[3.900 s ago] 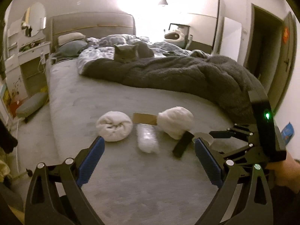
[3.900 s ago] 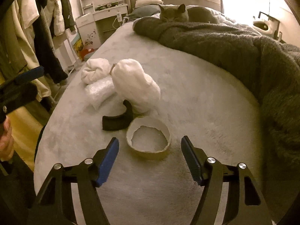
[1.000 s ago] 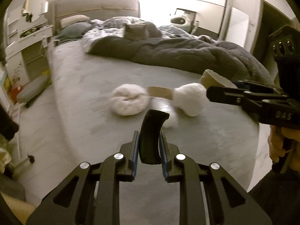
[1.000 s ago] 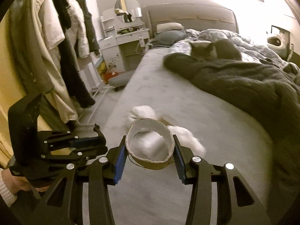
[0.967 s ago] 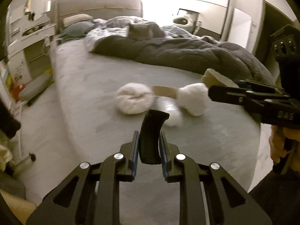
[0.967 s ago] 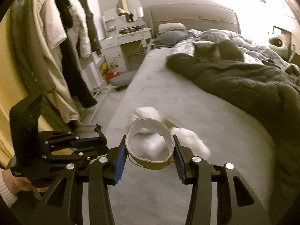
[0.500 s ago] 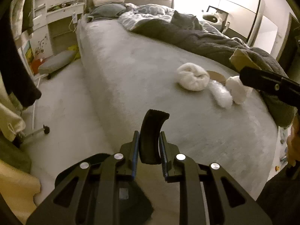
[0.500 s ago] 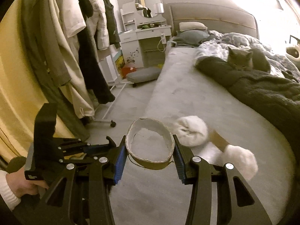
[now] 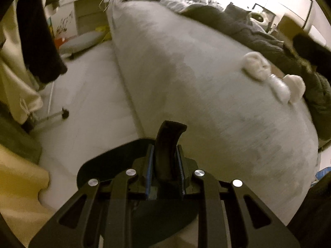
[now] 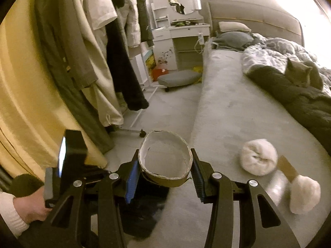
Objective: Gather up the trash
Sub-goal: 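Carry the tape roll and black strip over the black bin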
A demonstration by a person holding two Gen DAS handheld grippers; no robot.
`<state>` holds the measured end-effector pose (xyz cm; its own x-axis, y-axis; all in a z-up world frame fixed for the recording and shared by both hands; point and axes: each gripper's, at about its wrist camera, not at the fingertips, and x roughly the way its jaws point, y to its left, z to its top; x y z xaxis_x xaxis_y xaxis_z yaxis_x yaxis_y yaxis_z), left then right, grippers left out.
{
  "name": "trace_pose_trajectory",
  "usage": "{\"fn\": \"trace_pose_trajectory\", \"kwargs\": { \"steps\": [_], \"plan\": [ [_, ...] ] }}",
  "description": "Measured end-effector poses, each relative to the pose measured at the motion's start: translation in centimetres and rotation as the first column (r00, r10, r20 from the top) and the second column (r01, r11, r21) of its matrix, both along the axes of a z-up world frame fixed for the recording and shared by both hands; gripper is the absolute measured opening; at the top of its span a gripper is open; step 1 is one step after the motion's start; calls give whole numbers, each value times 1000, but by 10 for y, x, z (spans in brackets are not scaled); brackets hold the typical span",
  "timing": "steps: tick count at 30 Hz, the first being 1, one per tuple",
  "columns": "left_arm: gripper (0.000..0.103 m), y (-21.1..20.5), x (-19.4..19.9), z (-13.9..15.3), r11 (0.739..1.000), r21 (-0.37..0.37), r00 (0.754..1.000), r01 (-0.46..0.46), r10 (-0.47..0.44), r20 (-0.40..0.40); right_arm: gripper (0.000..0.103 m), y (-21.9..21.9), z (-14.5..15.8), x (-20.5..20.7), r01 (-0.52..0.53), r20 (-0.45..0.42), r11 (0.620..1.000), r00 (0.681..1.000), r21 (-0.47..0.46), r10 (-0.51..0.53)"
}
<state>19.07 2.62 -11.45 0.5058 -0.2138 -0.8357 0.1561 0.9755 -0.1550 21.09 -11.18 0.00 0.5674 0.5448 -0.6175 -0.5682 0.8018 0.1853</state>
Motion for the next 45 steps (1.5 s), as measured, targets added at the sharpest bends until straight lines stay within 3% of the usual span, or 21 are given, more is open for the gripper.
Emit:
{"fn": "trace_pose_trajectory", "kwargs": {
  "steps": [11,23,25,27,30,45],
  "plan": [
    [22,42,-11,-49,999,10,984,-42,43,-174,46,62,-7,7,-71,-31,997,997,-15,70],
    [23,87,-33,-100,994,-44,921,-100,76,-383,46,114,-31,17,-112,-100,993,989,-46,107],
    [31,90,-37,-101,995,-46,920,-92,67,-386,46,119,-38,19,-114,-120,992,987,-52,107],
    [52,94,-39,-101,994,-64,922,-93,62,-381,46,124,-46,21,-115,-145,991,984,-61,105],
    [61,102,-44,-95,993,-74,934,-90,58,-353,46,132,-60,24,-114,-181,990,979,-78,99],
    [60,141,-61,-51,989,-64,970,-137,120,-213,46,168,-117,30,-147,-291,973,952,-176,91]
  ]
}}
